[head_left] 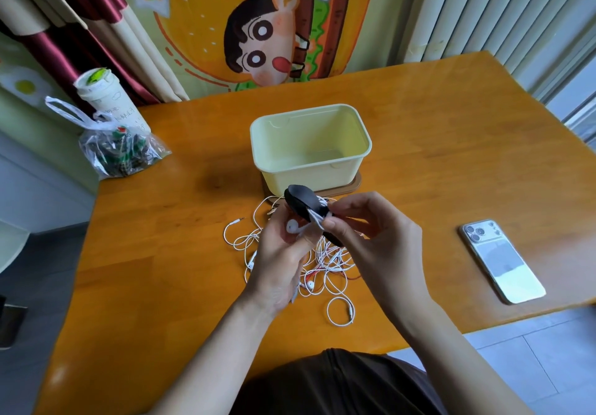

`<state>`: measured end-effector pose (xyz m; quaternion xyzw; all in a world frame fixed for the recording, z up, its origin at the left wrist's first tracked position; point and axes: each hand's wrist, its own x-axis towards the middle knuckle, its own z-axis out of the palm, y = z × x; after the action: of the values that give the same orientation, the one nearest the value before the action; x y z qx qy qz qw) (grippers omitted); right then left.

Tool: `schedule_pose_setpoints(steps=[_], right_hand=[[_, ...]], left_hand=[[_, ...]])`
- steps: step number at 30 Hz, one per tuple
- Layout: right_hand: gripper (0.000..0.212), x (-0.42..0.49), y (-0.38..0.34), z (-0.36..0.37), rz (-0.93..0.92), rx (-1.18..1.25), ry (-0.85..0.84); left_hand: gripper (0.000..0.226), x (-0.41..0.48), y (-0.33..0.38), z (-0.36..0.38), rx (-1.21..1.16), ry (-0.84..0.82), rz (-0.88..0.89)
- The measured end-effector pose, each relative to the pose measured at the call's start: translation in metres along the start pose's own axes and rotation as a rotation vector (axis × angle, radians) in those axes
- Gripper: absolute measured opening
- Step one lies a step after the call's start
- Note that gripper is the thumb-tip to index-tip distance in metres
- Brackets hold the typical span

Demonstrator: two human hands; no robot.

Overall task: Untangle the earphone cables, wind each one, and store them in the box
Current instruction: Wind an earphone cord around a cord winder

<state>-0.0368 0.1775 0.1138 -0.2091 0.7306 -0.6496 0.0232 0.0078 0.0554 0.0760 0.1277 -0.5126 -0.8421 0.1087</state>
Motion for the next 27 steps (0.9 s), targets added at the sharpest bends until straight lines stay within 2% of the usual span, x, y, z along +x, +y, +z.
schedule_pose_setpoints(steps=[2, 5, 8, 10, 12, 15, 17, 20, 24, 27], right_hand=[[0.012, 0.005, -0.003, 0.001, -0.015, 0.004, 0.006], [0.014, 0.010, -0.001, 0.002, -0.011, 0.013, 0.032], [0.032, 0.011, 0.006, 0.006, 0.078, -0.006, 0.027], [0.036, 0.013, 0.011, 0.007, 0.218, 0.061, -0.065], [0.027, 0.015, 0.017, 0.005, 0.247, 0.079, -0.114], [0.022, 0.016, 0.026, 0.002, 0.257, 0.097, -0.049], [0.023, 0.015, 0.029, 0.003, 0.263, 0.101, -0.019], [0.025, 0.014, 0.029, 0.003, 0.232, 0.028, -0.005], [0.026, 0.013, 0.031, 0.004, 0.235, 0.035, -0.054], [0.025, 0.012, 0.030, 0.004, 0.260, 0.063, -0.068]], left_hand=[[0.036, 0.000, 0.000, 0.002, -0.105, -0.005, -0.045], [0.037, 0.004, 0.000, 0.003, -0.187, -0.026, -0.065], [0.060, 0.009, 0.003, 0.004, -0.178, -0.025, -0.079], [0.056, 0.010, 0.003, 0.005, -0.116, -0.009, -0.096], [0.047, 0.010, 0.000, 0.004, 0.002, 0.013, -0.129], [0.036, 0.010, -0.002, 0.004, 0.333, 0.017, -0.142], [0.038, 0.011, 0.000, 0.007, 0.474, 0.006, -0.133], [0.039, 0.013, 0.003, 0.008, 0.498, -0.020, -0.129], [0.031, 0.015, -0.002, 0.002, 0.494, 0.043, -0.136], [0.039, 0.017, -0.003, 0.001, 0.538, 0.084, -0.140]])
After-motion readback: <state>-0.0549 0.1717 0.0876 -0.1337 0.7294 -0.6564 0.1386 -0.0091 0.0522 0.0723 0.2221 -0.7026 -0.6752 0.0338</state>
